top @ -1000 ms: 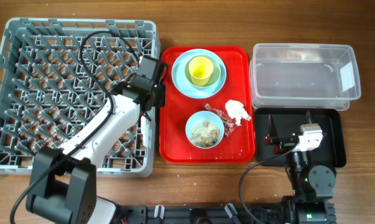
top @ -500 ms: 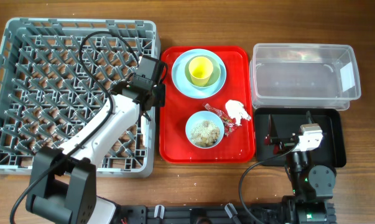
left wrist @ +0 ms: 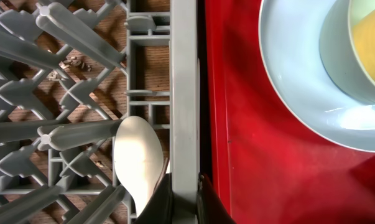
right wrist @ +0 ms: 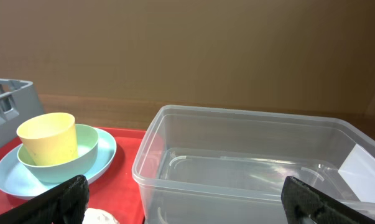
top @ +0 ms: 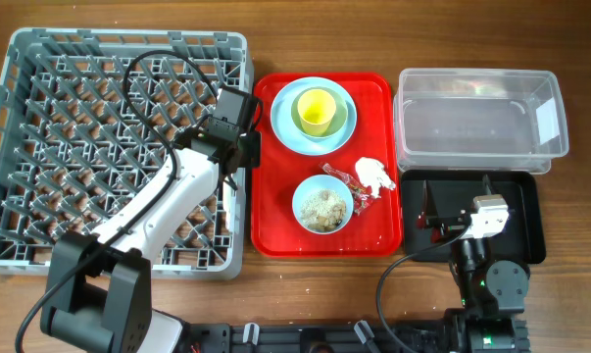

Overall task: Sort waste into correct bins and load items into the dishwasher rack
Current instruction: 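Lower the spoon into the rack's right edge and release, then reach the left gripper to the light-blue bowl of rice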

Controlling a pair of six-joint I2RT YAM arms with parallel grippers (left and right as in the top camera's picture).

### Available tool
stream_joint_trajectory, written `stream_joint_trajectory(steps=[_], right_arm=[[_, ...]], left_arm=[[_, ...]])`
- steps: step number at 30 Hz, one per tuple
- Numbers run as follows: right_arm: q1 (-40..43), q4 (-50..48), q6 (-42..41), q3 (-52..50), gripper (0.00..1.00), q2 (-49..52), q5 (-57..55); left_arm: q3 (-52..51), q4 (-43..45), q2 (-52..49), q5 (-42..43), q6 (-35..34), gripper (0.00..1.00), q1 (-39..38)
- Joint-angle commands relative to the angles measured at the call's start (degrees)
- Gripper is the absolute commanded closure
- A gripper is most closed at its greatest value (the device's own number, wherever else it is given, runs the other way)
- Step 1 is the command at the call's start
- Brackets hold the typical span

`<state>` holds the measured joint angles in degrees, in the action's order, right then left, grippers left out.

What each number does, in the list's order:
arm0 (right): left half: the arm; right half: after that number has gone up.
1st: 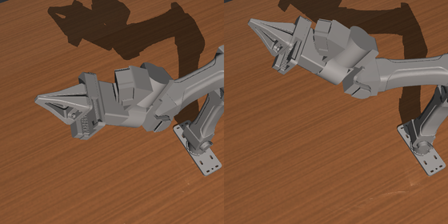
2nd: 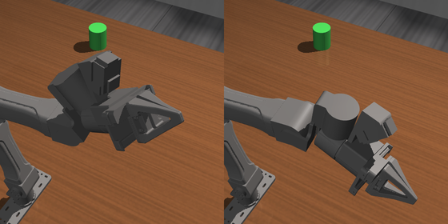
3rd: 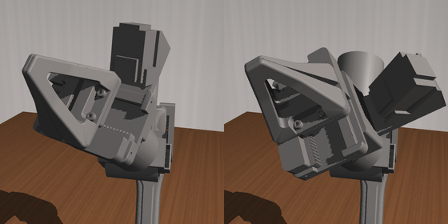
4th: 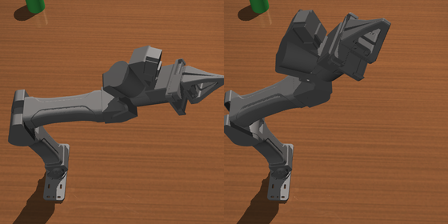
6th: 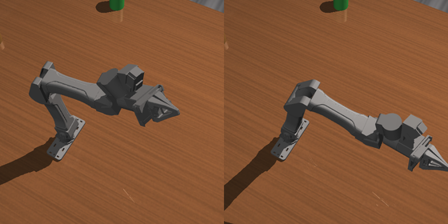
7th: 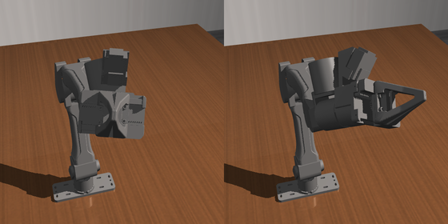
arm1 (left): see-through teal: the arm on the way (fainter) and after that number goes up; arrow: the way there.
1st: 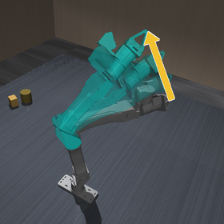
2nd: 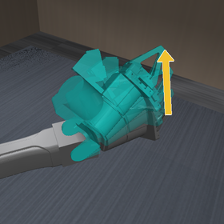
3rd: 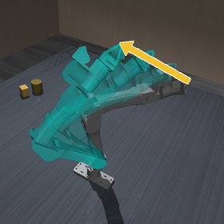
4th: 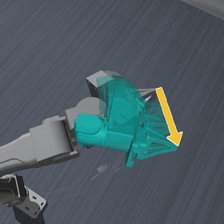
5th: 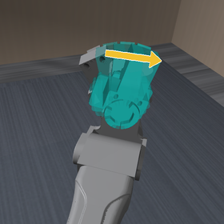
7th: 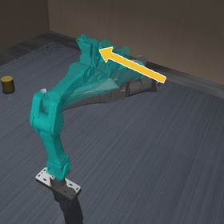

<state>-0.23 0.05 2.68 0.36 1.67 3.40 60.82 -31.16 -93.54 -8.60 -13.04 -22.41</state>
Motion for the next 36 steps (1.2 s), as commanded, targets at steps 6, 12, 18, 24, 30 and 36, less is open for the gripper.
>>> stream_joint_trajectory(steps=[6, 12, 18, 24, 30, 36], right_arm=[[-0.13, -0.17, 0.20, -0.07, 0.00, 0.11, 0.33], [-0.13, -0.17, 0.20, -0.07, 0.00, 0.11, 0.33], [-0.13, -0.15, 0.17, -0.07, 0.00, 0.11, 0.33], [-0.13, -0.15, 0.20, -0.07, 0.00, 0.11, 0.33], [-0.13, -0.17, 0.22, -0.07, 0.00, 0.11, 0.33], [-0.13, -0.17, 0.20, -0.07, 0.00, 0.11, 0.33]], left_arm=[[-0.15, 0.31, -0.70, 9.22, -4.17, 0.96, -1.09], [-0.15, 0.31, -0.70, 5.38, -4.39, 0.72, -1.07], [5.22, -2.84, 7.41, 2.12, -9.18, 0.53, 4.44], [6.69, -17.22, 23.65, 12.41, -14.67, 0.96, 8.70], [-3.41, -23.41, 23.39, 12.83, -18.69, 0.96, -4.83], [-15.26, -9.03, 16.90, 7.39, -26.25, 0.96, -17.07]])
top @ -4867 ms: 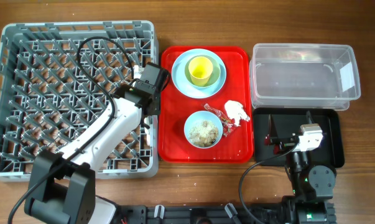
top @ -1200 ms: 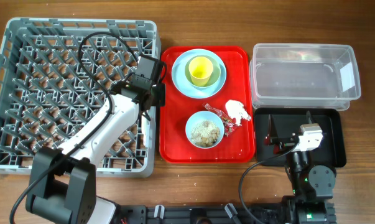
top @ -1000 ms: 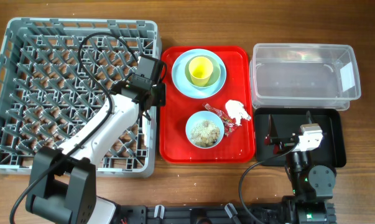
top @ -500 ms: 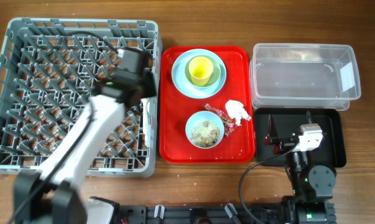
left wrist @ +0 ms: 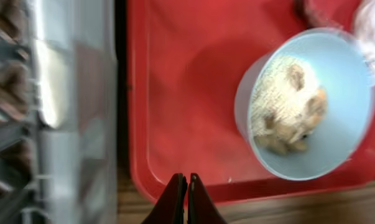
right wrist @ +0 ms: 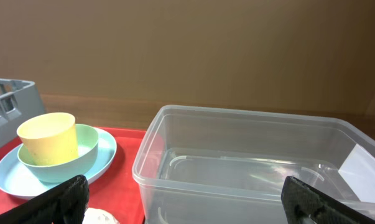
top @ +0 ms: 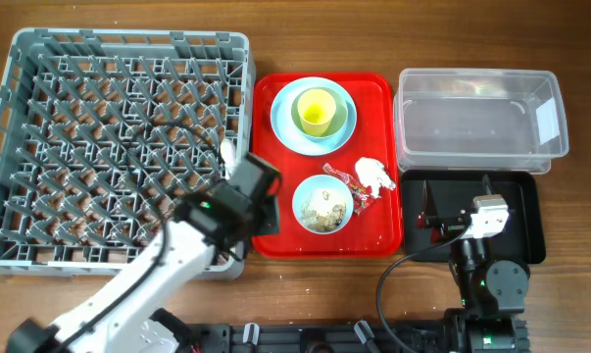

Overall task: Sort waste into correct bins and load items into the dishwasher rack
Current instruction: 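Reach the left gripper to the light-blue bowl of rice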

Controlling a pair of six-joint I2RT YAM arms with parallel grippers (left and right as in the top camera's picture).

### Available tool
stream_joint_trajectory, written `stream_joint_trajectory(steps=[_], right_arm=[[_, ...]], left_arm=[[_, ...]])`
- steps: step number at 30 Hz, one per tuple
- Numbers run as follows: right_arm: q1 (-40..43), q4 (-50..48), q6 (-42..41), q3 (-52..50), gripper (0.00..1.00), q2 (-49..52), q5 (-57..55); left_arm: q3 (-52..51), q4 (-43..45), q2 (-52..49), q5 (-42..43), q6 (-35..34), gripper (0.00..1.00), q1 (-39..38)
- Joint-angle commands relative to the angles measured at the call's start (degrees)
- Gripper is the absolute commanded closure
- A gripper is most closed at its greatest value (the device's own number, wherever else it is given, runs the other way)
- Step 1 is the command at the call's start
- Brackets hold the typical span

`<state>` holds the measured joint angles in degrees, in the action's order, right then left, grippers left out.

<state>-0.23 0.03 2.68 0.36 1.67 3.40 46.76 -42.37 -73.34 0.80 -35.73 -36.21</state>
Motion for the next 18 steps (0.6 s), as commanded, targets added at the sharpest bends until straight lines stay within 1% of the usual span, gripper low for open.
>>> stream_joint_trajectory(steps=[1, 4, 8, 11, 14, 18], right_arm=[[-0.13, -0.13, 0.17, -0.07, 0.00, 0.11, 0.33], [-0.13, -0.15, 0.20, -0.07, 0.00, 0.11, 0.33], [-0.13, -0.15, 0.20, -0.07, 0.00, 0.11, 0.33], [-0.13, -0.15, 0.20, -0.07, 0.00, 0.11, 0.33], [-0.13, -0.15, 0.20, -0.07, 0.00, 0.11, 0.33], [-0.13, -0.13, 0.17, -0.07, 0.00, 0.11, 0.33]], left_arm=[[-1.20, 3.76, -5.95, -2.25, -3.78, 0.96, -5.20], [-1.18, 5.86, -12.90, -7.26, -3.80, 0.96, -9.57], [-1.20, 4.96, -18.58, -7.30, -3.80, 0.96, -11.96], [-1.18, 4.61, -18.75, -7.85, -3.72, 0.96, -12.28], [-1.18, 2.03, -18.75, -12.57, -3.74, 0.96, -12.28], [-1.18, 0.74, -18.75, -13.31, -3.74, 0.96, -12.28]])
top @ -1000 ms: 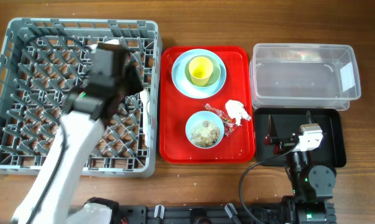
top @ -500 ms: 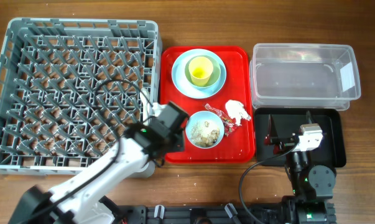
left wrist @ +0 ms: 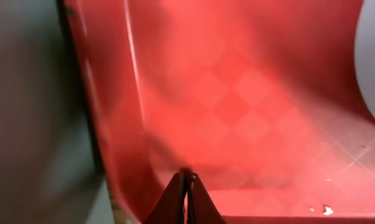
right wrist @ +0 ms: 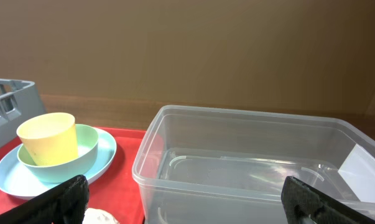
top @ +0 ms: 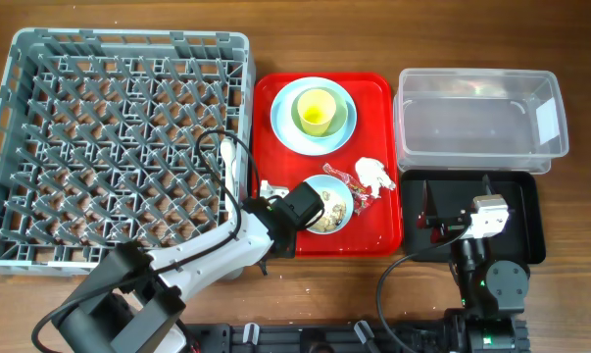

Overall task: Sort waste into correct bins and load items into the dishwasher rack
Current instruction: 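Reach the left gripper to the light-blue bowl of rice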

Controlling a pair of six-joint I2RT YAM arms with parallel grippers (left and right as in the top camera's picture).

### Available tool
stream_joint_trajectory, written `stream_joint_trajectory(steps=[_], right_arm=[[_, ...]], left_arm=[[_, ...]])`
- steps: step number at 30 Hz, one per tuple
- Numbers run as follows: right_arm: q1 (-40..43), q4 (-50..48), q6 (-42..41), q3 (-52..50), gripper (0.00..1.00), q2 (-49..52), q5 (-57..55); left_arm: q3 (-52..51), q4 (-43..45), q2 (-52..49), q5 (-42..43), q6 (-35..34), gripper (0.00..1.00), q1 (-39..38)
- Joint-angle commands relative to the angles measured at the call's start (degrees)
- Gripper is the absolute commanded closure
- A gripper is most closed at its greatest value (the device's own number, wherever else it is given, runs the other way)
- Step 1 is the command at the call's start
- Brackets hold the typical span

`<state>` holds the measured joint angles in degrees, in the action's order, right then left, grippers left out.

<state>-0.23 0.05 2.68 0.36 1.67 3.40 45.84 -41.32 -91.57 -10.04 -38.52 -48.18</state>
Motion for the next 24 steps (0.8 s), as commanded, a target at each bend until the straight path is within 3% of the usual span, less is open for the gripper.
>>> stream_joint_trajectory(steps=[1, 8, 13, 19, 21, 22, 24], right_arm=[[-0.13, -0.17, 0.20, -0.07, 0.00, 0.11, 0.33], [-0.13, -0.17, 0.17, -0.07, 0.00, 0.11, 0.33], [-0.13, -0.17, 0.20, -0.07, 0.00, 0.11, 0.33], [-0.13, -0.15, 0.20, -0.07, 0.00, 0.11, 0.33], [-0.13, -0.17, 0.22, -0.07, 0.00, 0.11, 0.33], [-0.13, -0.15, 0.20, -0.07, 0.00, 0.11, 0.33], [-0.13, -0.15, 0.20, -0.07, 0.00, 0.11, 0.33]], left_arm=[[-0.26, -0.31, -0.52, -3.54, -0.94, 0.96, -0.31], [0.04, -1.40, -0.46, -5.66, -0.96, 0.96, -0.35], [3.65, -1.60, 0.35, -0.24, -0.96, 0.96, -1.20], [6.14, 0.31, 0.44, 5.16, -0.96, 0.95, -7.32], [6.14, 0.42, 0.37, 5.95, -0.94, 0.84, -9.86], [6.14, 0.42, 0.37, 5.95, -0.94, 0.74, -10.88], [6.14, 0.42, 0.31, 6.03, -0.96, 0.73, -12.11]])
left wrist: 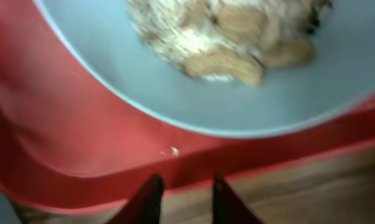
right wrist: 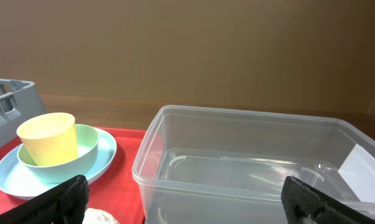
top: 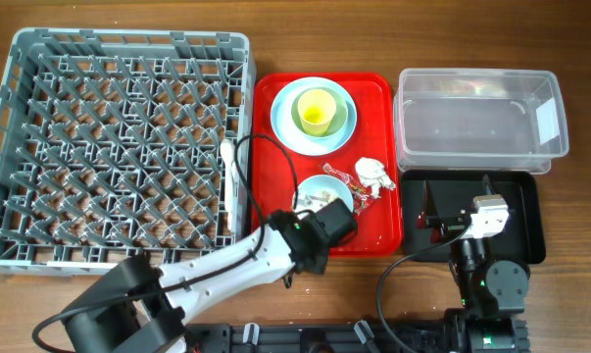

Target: Sort waste into correct bins and load items into the dishwasher rack

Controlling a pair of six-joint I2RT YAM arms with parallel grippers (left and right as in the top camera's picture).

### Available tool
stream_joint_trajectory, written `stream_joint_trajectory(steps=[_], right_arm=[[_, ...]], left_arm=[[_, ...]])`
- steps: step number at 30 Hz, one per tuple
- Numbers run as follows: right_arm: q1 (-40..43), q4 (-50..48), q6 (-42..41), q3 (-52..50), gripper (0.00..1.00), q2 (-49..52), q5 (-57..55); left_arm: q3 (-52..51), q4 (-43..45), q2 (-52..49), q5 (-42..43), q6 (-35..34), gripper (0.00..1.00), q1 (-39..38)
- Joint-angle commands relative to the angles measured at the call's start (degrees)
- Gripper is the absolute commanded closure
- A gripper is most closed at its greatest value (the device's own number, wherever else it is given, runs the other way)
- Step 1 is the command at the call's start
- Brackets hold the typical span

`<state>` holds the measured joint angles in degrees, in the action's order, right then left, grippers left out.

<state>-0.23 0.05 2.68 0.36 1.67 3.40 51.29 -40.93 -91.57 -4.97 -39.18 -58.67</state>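
Note:
A blue bowl (top: pixel 324 196) of food scraps (left wrist: pixel 227 37) sits at the front of the red tray (top: pixel 271 176). My left gripper (top: pixel 321 226) hovers low at that bowl's near side, open and empty (left wrist: pixel 186 198), its fingertips (left wrist: pixel 151 200) over the tray's front lip and the wood. A white spoon (top: pixel 232 162) lies on the right edge of the grey dishwasher rack (top: pixel 119 37). A yellow cup (top: pixel 316 108) stands in a green bowl on a blue plate (top: pixel 285 129). My right gripper (right wrist: pixel 187 205) rests wide open over the black tray (top: pixel 525 235).
A crumpled white napkin (top: pixel 373 175) and a red wrapper (top: pixel 346 177) lie on the red tray, right of the food bowl. A clear plastic bin (top: pixel 481 118) stands at the back right. The table's front edge runs just below the left arm.
My left gripper has moved right from the tray's front-left part to the food bowl's near side, and it has opened. The right arm is unchanged.
My left gripper was at the rack's right wall with the white spoon at its fingers. Then it was shut and empty over the tray's front left, the spoon left on the rack edge. It stayed shut low over the tray, and now stands open by the food bowl.

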Motion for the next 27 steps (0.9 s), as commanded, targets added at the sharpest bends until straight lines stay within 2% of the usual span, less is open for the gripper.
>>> stream_joint_trajectory(steps=[1, 2, 3, 4, 8, 11, 12, 13, 14, 16, 17, 23, 27], right_arm=[[-0.13, -0.17, 0.20, -0.07, 0.00, 0.11, 0.33], [-0.13, -0.15, 0.20, -0.07, 0.00, 0.11, 0.33], [-0.13, -0.17, 0.20, -0.07, 0.00, 0.11, 0.33], [-0.13, -0.17, 0.20, -0.07, 0.00, 0.11, 0.33], [-0.13, -0.17, 0.20, -0.07, 0.00, 0.11, 0.33], [-0.13, -0.17, 0.20, -0.07, 0.00, 0.11, 0.33], [-0.13, -0.17, 0.20, -0.07, 0.00, 0.11, 0.33], [-0.13, -0.17, 0.20, -0.07, 0.00, 0.11, 0.33], [-0.13, -0.15, 0.20, -0.07, 0.00, 0.11, 0.33], [-0.13, -0.15, 0.20, -0.07, 0.00, 0.11, 0.33], [-0.13, -0.17, 0.22, -0.07, 0.00, 0.11, 0.33], [-0.13, -0.17, 0.20, -0.07, 0.00, 0.11, 0.33], [-0.13, -0.17, 0.20, -0.07, 0.00, 0.11, 0.33]], left_arm=[[0.70, 0.04, 0.28, 1.60, -0.33, 0.77, -2.10], [0.70, 0.20, 0.28, 2.69, -0.31, 0.76, -2.43], [0.68, 0.13, 0.26, 3.02, -0.28, 0.66, -2.71], [0.66, 0.24, 0.07, 2.97, -0.28, 0.63, -2.73], [0.26, 0.68, -0.28, 1.03, -0.26, 0.63, -2.73], [0.26, 0.85, -1.05, -0.11, -0.28, 0.71, -2.73], [0.26, 0.68, -1.53, -1.70, -0.33, 0.92, -2.73], [0.26, 1.64, -1.86, -2.21, -0.37, 0.96, -2.67], [0.26, 2.89, -1.99, -2.34, -1.33, 0.96, -2.54], [0.26, 3.67, -1.99, -7.67, -8.66, 0.96, -2.45], [0.26, 3.69, -1.99, -8.55, -9.81, 0.96, -2.27], [0.26, 3.58, -6.75, -8.20, -12.50, 0.96, 0.83], [0.26, 3.39, -8.76, -0.79, -8.76, 0.96, 6.80]])
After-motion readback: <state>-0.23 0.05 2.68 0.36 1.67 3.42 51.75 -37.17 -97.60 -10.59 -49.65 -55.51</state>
